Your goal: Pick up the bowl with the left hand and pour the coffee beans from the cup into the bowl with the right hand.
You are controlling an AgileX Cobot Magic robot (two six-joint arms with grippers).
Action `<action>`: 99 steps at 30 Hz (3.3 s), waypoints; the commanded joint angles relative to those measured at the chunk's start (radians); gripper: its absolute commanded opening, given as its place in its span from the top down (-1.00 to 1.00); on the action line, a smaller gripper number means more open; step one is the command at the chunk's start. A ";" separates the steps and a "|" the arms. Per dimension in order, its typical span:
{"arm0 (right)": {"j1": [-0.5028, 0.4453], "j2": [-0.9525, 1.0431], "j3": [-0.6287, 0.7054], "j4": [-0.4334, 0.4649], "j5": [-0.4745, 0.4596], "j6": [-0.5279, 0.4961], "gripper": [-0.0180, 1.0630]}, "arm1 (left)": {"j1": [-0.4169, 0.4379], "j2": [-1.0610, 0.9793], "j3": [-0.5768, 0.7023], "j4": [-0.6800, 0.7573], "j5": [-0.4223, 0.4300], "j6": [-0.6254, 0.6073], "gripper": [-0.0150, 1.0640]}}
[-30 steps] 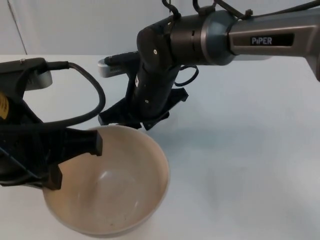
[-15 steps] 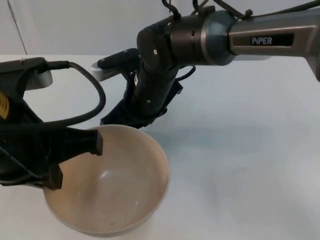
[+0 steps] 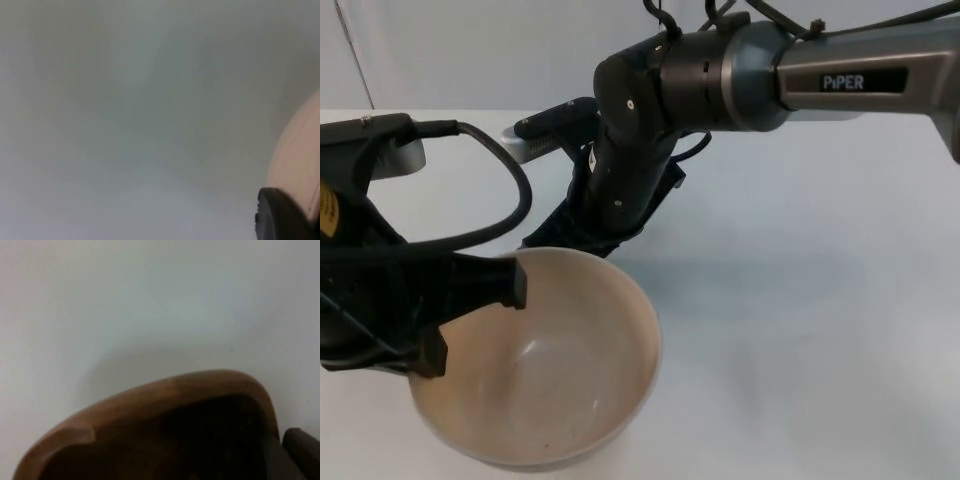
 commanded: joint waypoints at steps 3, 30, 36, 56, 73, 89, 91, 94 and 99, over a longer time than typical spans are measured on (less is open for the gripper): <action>0.004 -0.010 -0.005 -0.002 0.000 -0.006 0.97 | -0.006 -0.009 0.003 -0.007 -0.013 -0.008 0.98; -0.029 -0.205 -0.005 -0.311 0.322 0.058 0.97 | -0.006 -0.009 0.003 -0.016 0.000 -0.005 0.98; -0.029 -0.287 -0.005 -0.319 0.362 -0.010 0.97 | -0.006 0.001 -0.043 -0.024 0.042 0.023 0.98; -0.077 -0.574 0.000 -0.326 0.456 -0.133 0.97 | -0.077 0.190 -0.279 -0.179 0.092 0.160 0.98; -0.071 -0.925 0.527 -0.396 0.410 -0.027 0.97 | -0.158 0.291 -0.361 -0.134 0.069 0.159 0.98; 0.188 -0.944 0.708 -0.738 0.375 0.190 0.97 | -0.158 0.291 -0.361 -0.135 0.070 0.159 0.98; 0.236 -0.944 0.708 -0.822 0.386 0.208 0.97 | -0.158 0.291 -0.361 -0.135 0.070 0.159 0.98; 0.268 -0.944 0.708 -0.890 0.404 0.218 0.97 | -0.158 0.291 -0.361 -0.135 0.070 0.159 0.98; 0.313 -0.944 0.708 -1.006 0.428 0.219 0.97 | -0.158 0.291 -0.361 -0.135 0.070 0.159 0.98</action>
